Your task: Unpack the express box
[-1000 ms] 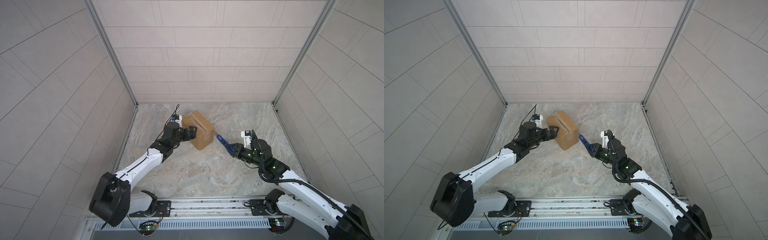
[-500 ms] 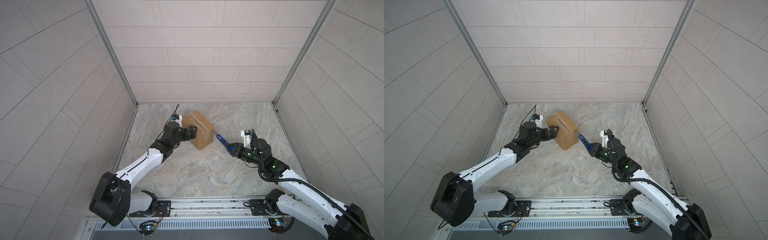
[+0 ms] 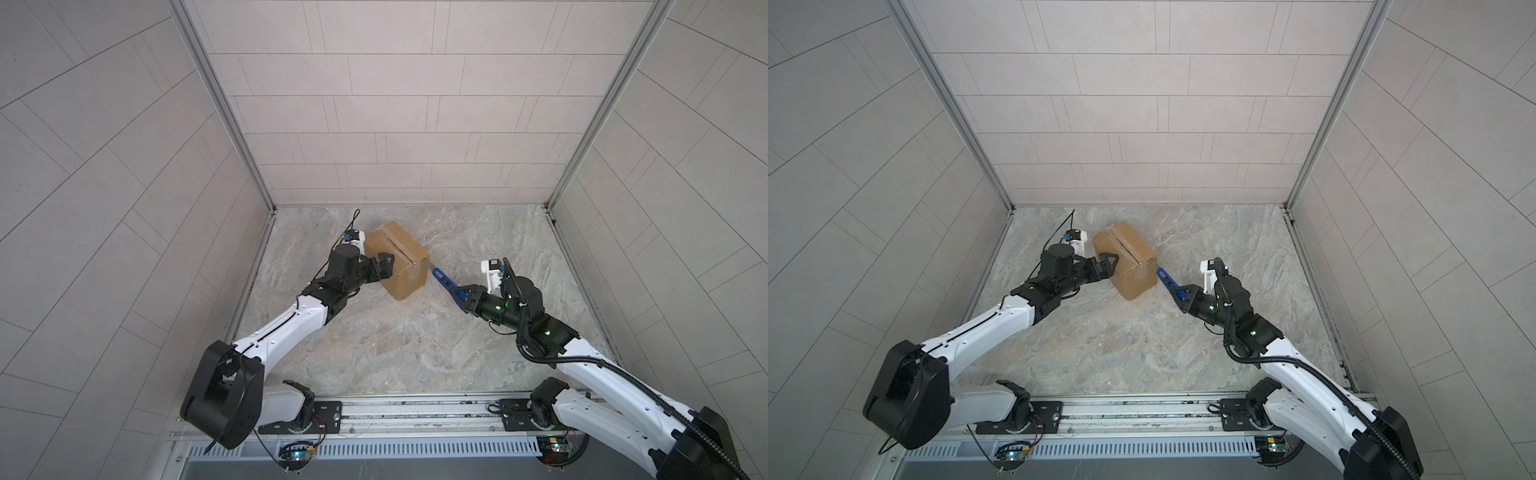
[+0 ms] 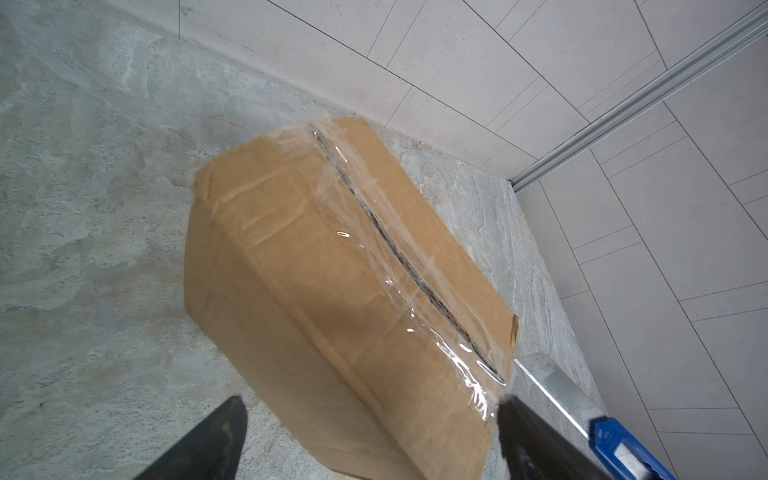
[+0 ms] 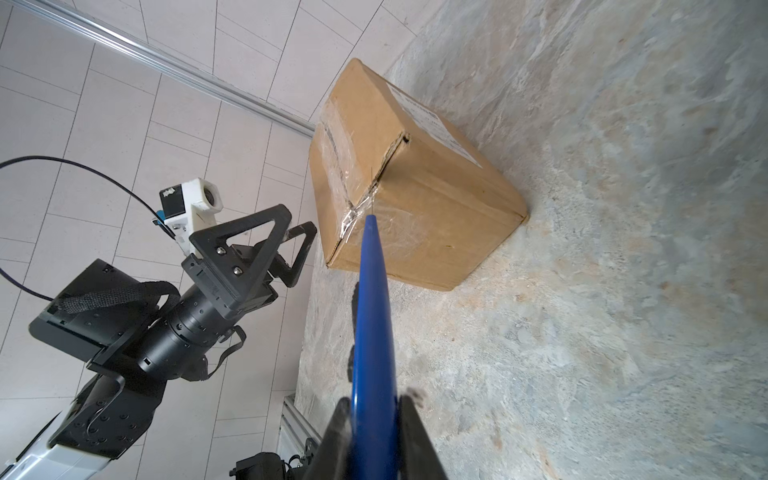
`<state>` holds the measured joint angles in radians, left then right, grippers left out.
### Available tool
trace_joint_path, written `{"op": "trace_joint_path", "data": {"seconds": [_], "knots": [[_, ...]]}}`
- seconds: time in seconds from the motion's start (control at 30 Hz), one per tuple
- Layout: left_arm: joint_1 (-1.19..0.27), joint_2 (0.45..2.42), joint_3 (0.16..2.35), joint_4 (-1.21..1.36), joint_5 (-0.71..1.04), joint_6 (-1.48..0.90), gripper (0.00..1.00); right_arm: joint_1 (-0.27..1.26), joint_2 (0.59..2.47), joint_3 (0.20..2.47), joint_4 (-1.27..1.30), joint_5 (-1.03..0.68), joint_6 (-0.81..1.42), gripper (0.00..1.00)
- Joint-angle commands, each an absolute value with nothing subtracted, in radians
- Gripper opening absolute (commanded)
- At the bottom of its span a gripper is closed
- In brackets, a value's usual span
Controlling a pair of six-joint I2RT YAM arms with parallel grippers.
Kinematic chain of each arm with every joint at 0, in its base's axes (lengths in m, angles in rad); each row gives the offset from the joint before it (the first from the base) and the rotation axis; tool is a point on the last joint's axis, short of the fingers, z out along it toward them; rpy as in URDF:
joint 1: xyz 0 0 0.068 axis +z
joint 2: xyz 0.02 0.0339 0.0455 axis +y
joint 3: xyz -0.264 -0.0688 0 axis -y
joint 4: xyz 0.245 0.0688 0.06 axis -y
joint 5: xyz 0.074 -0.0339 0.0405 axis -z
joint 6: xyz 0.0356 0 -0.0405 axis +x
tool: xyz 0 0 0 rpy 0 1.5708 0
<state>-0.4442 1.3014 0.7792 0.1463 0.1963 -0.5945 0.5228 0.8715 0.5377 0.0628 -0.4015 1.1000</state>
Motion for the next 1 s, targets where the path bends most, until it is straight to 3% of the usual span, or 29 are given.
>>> {"op": "trace_joint_path", "data": {"seconds": [0.0,0.97], "knots": [[-0.44,1.305,0.77,0.17,0.196,-0.597,0.97,0.522,0.859,0.574,0.086,-0.403,1.102,0.0],[-0.439,1.303,0.77,0.168,0.196,-0.599,0.97,0.523,0.837,0.53,0.077,-0.387,1.115,0.0]]}}
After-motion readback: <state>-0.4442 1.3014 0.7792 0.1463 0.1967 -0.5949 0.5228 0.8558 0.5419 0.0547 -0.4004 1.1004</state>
